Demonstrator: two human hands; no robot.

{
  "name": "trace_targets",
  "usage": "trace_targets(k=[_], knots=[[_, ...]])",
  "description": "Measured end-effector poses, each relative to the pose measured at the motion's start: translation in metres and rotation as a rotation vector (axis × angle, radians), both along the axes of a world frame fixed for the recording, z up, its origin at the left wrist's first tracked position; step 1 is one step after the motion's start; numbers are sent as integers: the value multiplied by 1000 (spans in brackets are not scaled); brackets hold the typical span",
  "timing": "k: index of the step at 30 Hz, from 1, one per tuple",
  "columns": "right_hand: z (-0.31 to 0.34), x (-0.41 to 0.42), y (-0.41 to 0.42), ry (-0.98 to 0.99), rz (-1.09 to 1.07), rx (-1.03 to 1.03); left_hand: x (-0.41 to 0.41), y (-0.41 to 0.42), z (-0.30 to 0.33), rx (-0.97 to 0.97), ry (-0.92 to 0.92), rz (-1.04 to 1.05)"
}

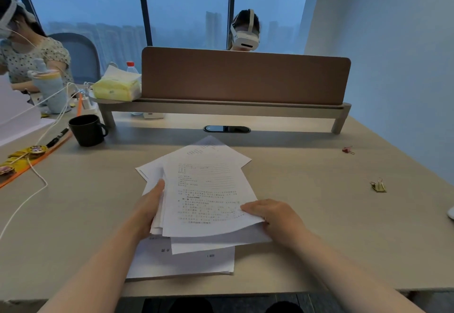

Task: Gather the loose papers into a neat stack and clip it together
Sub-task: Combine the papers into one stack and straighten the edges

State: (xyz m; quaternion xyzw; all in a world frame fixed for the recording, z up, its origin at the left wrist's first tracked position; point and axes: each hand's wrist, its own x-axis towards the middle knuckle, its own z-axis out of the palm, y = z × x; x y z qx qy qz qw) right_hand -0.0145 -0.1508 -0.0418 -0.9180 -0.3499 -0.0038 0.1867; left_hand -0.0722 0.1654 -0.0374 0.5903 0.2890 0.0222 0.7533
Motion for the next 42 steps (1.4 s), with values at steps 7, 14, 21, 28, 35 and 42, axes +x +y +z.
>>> trace_targets(k=[7,14,21,28,35,42], knots=[[4,-8,8,115,106,-122,2,-2,8,45,31,-253],[11,3,-2,459,-293,556,-5,-17,19,137,-77,-198],[53,31,11,764,-480,941,-7,-47,51,139,-312,-218],[101,35,1,556,-417,1218,2,-88,79,312,-492,-138],[102,19,-12,298,-302,1317,16,-118,82,420,-586,-30],[57,7,-5,286,-362,1097,11,-118,36,530,-442,-144]])
